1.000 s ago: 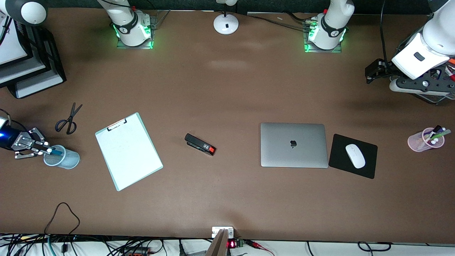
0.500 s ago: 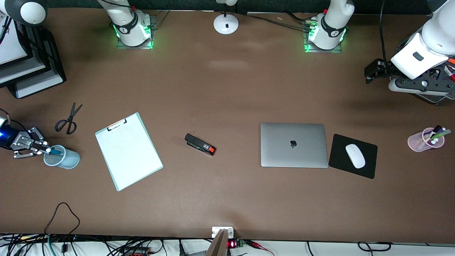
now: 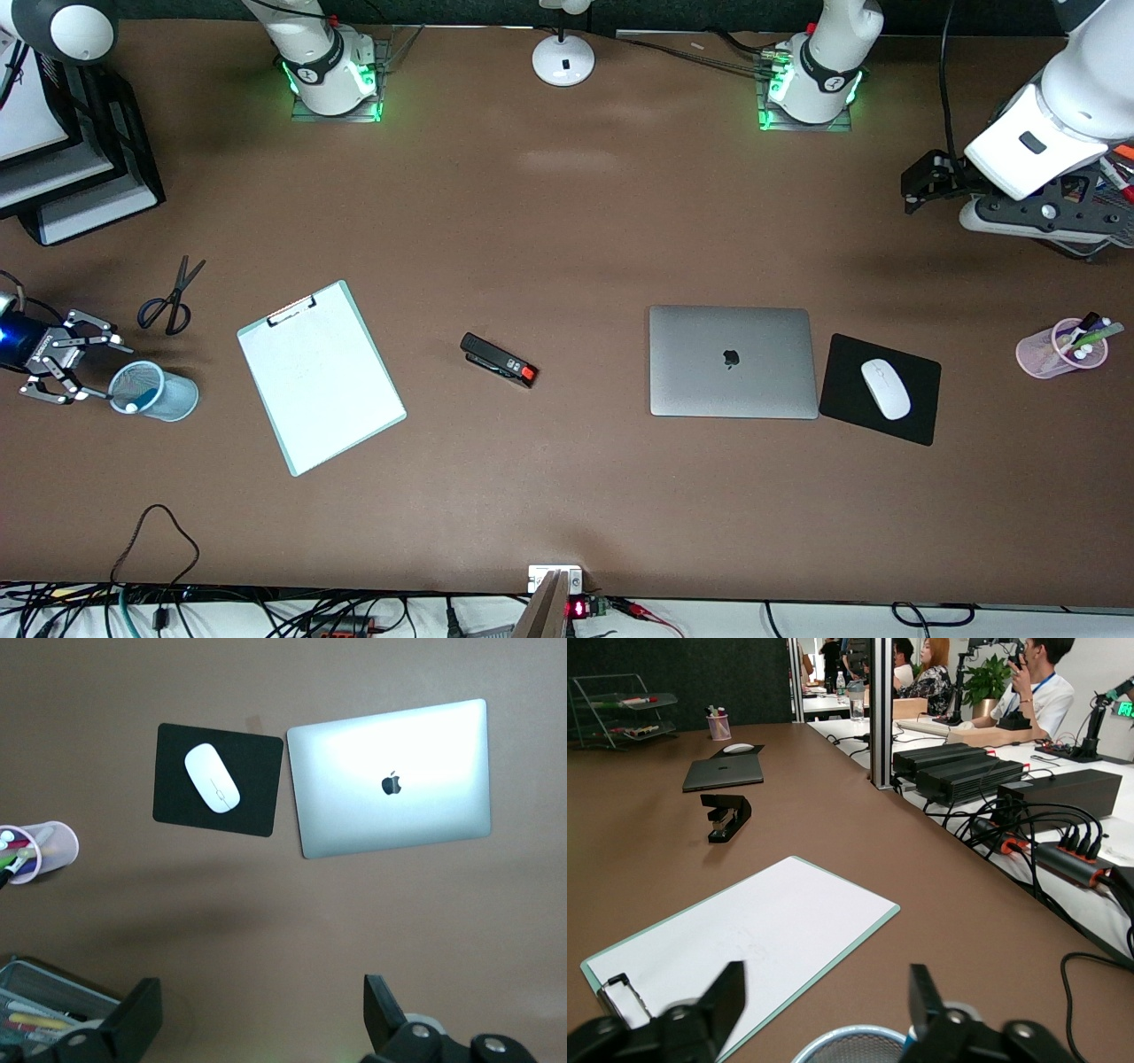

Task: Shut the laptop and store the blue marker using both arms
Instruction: 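Open the right gripper to release the marker into the cup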

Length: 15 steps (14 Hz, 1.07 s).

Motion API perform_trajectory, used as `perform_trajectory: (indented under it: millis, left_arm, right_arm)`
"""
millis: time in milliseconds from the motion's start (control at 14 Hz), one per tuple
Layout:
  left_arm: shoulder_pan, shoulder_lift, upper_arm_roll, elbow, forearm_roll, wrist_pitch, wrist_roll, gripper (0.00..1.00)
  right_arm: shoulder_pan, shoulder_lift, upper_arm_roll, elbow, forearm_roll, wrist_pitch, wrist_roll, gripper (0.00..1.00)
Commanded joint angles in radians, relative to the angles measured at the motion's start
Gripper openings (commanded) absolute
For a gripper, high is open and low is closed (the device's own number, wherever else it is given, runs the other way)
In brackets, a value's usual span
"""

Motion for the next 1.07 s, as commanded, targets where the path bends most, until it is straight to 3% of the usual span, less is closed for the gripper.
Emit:
perform_trajectory:
  millis: [0,286,1000]
  left_arm:
    - [0.001,0.02,0.001,0.037,-0.014,0.0,0.017,1.0]
    - [-0.001,0.02,-0.002,0.04,-0.016,-0.008,0.006,1.0]
    - [-0.001,0.018,-0.007,0.04,-0.017,-0.013,0.004,1.0]
  right_arm:
    - [-0.005,-0.002,0.003,0.024,0.007,-0.018,0.06,1.0]
    - [0.012,-0.054,0.005,0.022,-0.066,-0.015,0.213,1.0]
    - [0.219,-0.288,0.003,0.021,-0.442,0.081,0.871,1.0]
